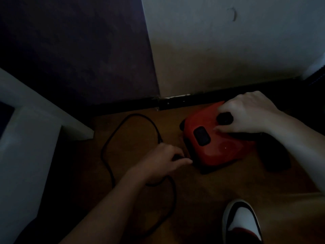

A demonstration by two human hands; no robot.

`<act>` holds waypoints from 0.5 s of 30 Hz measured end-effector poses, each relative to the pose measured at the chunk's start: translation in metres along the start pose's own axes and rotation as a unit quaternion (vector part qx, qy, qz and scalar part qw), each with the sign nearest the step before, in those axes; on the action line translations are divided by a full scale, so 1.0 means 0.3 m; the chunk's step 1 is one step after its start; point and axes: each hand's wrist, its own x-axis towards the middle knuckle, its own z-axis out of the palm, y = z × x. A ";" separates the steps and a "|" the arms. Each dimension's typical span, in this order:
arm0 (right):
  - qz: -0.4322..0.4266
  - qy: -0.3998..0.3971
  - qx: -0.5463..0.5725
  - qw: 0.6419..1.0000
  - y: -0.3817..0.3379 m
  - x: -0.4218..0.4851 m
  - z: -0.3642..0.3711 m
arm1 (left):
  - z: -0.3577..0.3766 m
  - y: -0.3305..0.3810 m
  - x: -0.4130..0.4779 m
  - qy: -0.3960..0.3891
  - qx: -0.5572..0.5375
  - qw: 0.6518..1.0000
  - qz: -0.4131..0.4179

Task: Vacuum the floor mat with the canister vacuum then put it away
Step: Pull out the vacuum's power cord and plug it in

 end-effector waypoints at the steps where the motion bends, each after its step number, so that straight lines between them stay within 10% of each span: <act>1: 0.000 -0.001 0.002 1.000 0.000 0.000 0.000 | 0.025 0.012 0.008 -0.006 -0.007 1.000 -0.014; 15: 0.009 -0.011 0.007 1.000 -0.007 0.001 -0.007 | 0.243 -0.037 0.110 -0.103 -0.262 0.941 -0.190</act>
